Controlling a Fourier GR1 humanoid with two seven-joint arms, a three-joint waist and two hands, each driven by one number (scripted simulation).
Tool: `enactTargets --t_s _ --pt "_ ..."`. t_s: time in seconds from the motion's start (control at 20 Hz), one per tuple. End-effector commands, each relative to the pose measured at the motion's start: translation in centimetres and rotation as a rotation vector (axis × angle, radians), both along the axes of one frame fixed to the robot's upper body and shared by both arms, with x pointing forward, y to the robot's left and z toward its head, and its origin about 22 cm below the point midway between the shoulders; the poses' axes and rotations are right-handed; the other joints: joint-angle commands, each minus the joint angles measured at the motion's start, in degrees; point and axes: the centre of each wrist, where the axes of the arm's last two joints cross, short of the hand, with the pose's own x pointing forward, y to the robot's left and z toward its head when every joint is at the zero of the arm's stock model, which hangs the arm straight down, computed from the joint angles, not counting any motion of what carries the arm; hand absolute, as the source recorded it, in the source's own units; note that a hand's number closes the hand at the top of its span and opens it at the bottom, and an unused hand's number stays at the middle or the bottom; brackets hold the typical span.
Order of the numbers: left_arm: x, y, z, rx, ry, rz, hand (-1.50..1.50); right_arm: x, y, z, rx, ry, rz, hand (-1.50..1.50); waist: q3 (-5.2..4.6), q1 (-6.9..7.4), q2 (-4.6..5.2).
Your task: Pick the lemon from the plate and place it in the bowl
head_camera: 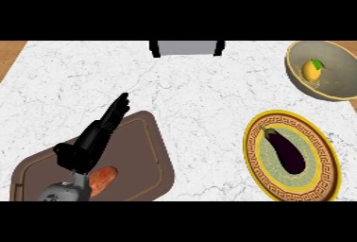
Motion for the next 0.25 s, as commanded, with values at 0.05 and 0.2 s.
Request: enactTargets --t_s 0.05,0.2 --pt "-1.3 -0.5 -0.2 -0.006 0.016 0.0 0.0 -6.9 -2.5 -0.7 0.017 0.002 0.042 -1.5 -0.02 -0.28 -0.1" --pt "0.4 0.3 0.6 -0.001 -0.001 -0.003 0.0 -9.1 -0.7 -1.5 0.031 -0.052 0.065 -1.5 -0.02 0.25 0.2"
